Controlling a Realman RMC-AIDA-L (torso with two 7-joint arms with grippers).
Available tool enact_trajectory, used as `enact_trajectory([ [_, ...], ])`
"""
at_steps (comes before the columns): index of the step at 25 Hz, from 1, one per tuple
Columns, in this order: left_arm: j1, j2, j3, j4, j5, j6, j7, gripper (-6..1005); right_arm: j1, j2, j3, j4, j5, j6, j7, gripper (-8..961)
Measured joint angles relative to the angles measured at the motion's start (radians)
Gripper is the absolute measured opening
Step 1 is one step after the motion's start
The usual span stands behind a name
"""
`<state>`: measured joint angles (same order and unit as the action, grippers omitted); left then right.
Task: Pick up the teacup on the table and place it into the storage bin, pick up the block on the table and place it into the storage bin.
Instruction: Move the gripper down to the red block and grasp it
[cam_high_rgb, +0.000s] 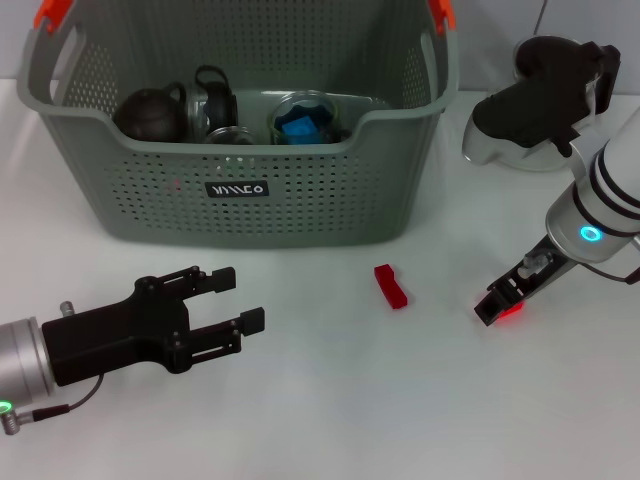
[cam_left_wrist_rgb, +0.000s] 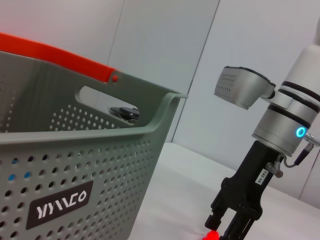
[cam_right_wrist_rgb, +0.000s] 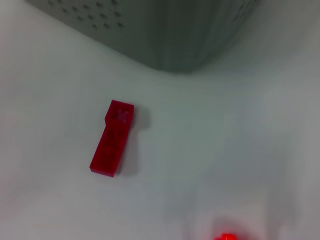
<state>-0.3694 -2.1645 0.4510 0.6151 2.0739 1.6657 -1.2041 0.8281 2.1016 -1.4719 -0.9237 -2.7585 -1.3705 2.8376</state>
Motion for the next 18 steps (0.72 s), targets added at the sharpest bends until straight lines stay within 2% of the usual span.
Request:
enact_trajectory([
  [18, 0.001, 0.0, 0.0, -0.002, 0.0, 0.0, 0.0, 734, 0.014, 0.003, -0.02, 0.041, -0.001, 0.03, 0.002, 545],
])
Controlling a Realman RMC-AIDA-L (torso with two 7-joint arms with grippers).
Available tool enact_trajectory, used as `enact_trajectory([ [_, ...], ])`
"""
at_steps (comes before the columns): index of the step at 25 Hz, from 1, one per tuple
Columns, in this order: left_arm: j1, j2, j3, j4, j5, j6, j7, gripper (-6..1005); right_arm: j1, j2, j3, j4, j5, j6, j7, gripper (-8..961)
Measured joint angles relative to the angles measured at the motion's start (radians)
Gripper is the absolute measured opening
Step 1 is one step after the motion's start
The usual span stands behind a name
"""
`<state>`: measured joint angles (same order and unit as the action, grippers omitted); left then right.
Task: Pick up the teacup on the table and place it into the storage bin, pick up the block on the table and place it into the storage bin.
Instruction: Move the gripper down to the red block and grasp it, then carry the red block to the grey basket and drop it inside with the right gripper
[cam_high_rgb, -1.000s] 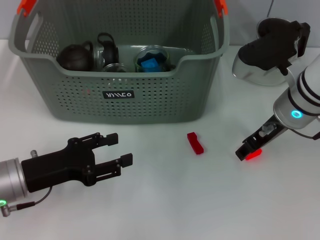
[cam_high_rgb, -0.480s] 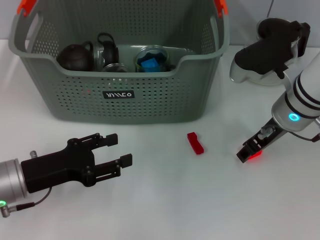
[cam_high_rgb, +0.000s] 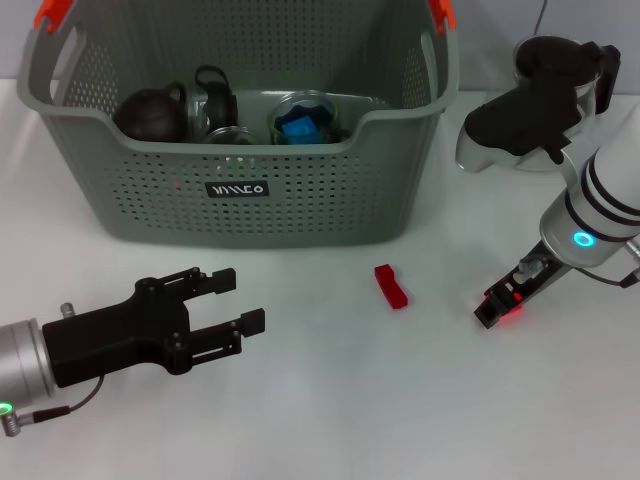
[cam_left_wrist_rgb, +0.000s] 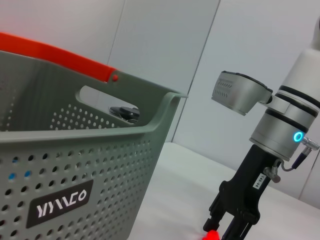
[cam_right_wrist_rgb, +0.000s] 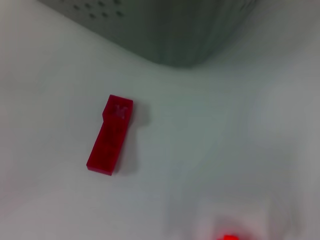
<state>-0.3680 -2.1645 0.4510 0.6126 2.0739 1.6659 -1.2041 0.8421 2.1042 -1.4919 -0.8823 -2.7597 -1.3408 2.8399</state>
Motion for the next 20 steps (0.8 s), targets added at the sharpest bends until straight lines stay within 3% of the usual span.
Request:
enact_trajectory([
  [9, -0.001, 0.0, 0.0, -0.005, 0.0, 0.0, 0.0, 734, -0.01, 0.0, -0.023, -0.02, 0.006, -0.003, -0.009, 510],
  [13, 0.0, 0.0, 0.0, -0.005, 0.0, 0.0, 0.001, 735, -0.079, -0.004, 0.0, -0.177, 0.026, -0.044, -0.031, 480],
  [16, 0.001, 0.001, 0.0, -0.005, 0.0, 0.001, 0.001, 735, -0.168, -0.008, 0.093, -0.372, 0.136, -0.132, -0.17, 457],
  [20, 0.001, 0.002, 0.0, -0.005, 0.0, 0.0, 0.001, 735, -0.244, -0.013, 0.343, -0.504, 0.484, -0.318, -0.472, 440],
])
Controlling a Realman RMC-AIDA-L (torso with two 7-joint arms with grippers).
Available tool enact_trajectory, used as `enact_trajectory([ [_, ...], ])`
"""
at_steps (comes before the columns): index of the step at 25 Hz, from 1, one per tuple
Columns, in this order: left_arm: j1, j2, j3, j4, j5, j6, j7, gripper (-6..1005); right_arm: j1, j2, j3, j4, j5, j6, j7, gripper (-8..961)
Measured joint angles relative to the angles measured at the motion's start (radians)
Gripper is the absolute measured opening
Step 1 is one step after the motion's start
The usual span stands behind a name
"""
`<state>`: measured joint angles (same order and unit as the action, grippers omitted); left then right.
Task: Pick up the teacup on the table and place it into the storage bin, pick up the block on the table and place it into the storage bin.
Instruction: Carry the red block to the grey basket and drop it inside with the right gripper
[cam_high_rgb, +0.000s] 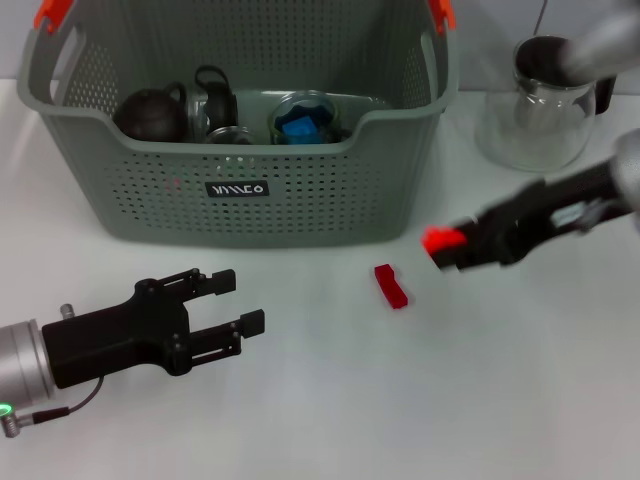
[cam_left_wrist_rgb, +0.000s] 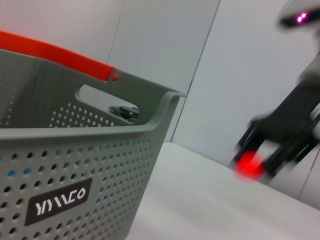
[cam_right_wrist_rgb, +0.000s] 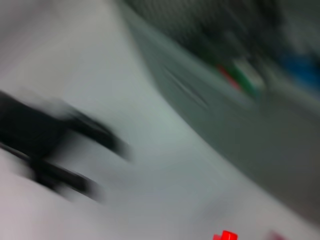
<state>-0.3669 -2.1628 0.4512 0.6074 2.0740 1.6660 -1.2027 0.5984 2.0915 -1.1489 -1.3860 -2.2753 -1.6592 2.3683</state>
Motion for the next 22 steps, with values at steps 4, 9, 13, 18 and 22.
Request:
enact_trajectory([
  [4, -0.005, 0.001, 0.0, 0.0, 0.0, 0.004, -0.001, 735, -0.002, -0.007, 0.239, 0.05, 0.304, -0.137, -0.175, 440],
  [9, -0.008, 0.001, 0.0, 0.0, -0.001, 0.009, -0.003, 736, 0.016, 0.003, 0.327, 0.127, 0.501, -0.028, -0.248, 441],
  [13, -0.01, 0.001, 0.0, 0.0, -0.002, 0.009, -0.005, 736, 0.105, 0.001, 0.222, 0.159, 0.457, 0.158, -0.221, 441],
  [18, -0.005, 0.001, 0.0, 0.0, -0.002, 0.012, -0.006, 736, 0.309, 0.003, 0.035, 0.217, 0.214, 0.425, -0.095, 441],
  [22, -0.006, 0.001, -0.001, 0.0, -0.002, 0.012, -0.007, 737, 0.432, 0.004, -0.036, 0.353, 0.078, 0.564, -0.041, 442],
])
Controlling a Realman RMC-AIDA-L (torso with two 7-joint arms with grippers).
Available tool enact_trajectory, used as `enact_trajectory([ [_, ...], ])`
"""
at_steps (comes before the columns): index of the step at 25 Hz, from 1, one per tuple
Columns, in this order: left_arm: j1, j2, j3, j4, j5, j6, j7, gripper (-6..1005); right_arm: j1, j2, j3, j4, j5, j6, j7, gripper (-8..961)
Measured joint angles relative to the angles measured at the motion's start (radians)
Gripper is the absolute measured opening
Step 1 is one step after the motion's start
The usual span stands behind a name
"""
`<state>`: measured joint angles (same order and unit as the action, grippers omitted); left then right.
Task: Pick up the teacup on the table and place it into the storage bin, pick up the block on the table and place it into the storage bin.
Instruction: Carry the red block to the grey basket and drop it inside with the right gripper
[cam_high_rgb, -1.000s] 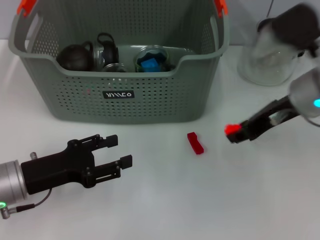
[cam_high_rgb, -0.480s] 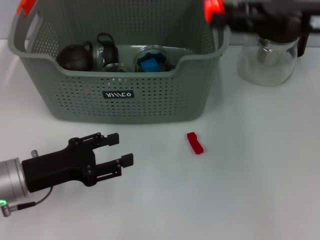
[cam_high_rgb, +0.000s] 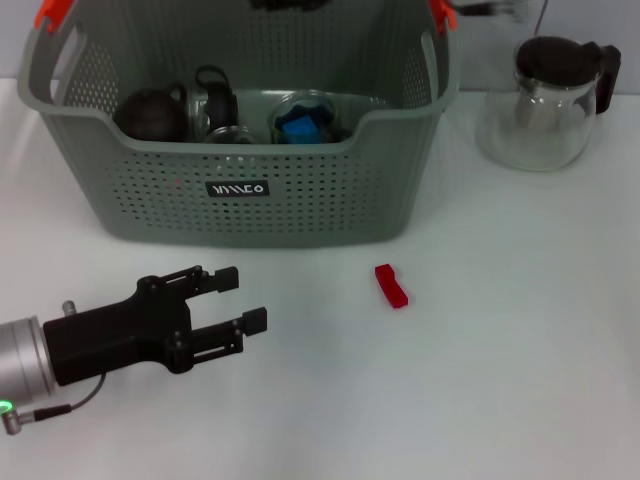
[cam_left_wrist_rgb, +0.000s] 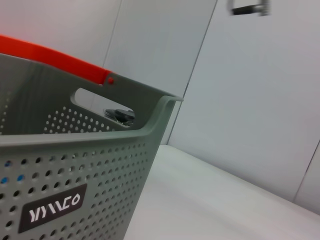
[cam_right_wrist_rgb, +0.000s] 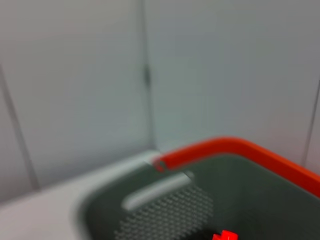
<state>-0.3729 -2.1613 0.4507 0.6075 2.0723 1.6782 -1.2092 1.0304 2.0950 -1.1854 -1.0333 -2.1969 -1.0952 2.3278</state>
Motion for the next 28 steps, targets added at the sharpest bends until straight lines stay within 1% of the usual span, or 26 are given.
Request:
enact_trajectory([
  [5, -0.005, -0.001, 0.005, 0.0, 0.001, -0.001, 0.0, 737, 0.196, 0.002, -0.032, 0.321, -0.128, 0.186, 0.015, 442],
  [7, -0.005, -0.002, 0.004, 0.0, 0.002, -0.002, -0.001, 737, 0.235, 0.002, -0.034, 0.397, -0.162, 0.233, 0.016, 441],
  [9, -0.002, -0.002, 0.002, 0.0, 0.003, -0.002, -0.001, 737, 0.246, 0.003, -0.037, 0.42, -0.172, 0.246, 0.017, 441],
  [13, -0.001, -0.002, 0.002, 0.0, 0.003, -0.002, -0.001, 738, 0.243, 0.003, -0.041, 0.417, -0.173, 0.234, 0.019, 442],
  [17, -0.002, -0.002, 0.004, 0.0, 0.002, -0.002, -0.001, 738, 0.232, 0.003, -0.044, 0.406, -0.176, 0.234, 0.015, 487],
  [19, -0.002, -0.002, 0.004, -0.001, 0.002, -0.003, -0.001, 738, 0.217, 0.002, -0.037, 0.374, -0.171, 0.229, 0.017, 510],
  [22, 0.002, -0.003, 0.001, -0.002, 0.002, -0.003, -0.001, 738, 0.165, 0.001, -0.02, 0.261, -0.153, 0.175, 0.023, 658],
  [24, 0.003, -0.003, 0.001, -0.002, 0.001, -0.002, -0.001, 738, 0.093, 0.001, -0.003, 0.131, -0.101, 0.109, 0.013, 756],
  [25, 0.003, -0.003, 0.001, -0.002, 0.001, -0.002, -0.001, 738, 0.052, 0.001, 0.004, 0.071, -0.056, 0.073, -0.005, 771],
  [27, 0.003, -0.003, 0.001, -0.002, 0.001, -0.003, -0.001, 739, -0.058, -0.004, 0.02, -0.063, 0.097, -0.029, -0.087, 800],
  [28, 0.002, -0.003, 0.0, -0.002, 0.0, -0.004, 0.0, 739, -0.112, -0.009, 0.033, -0.106, 0.192, -0.092, -0.146, 815],
])
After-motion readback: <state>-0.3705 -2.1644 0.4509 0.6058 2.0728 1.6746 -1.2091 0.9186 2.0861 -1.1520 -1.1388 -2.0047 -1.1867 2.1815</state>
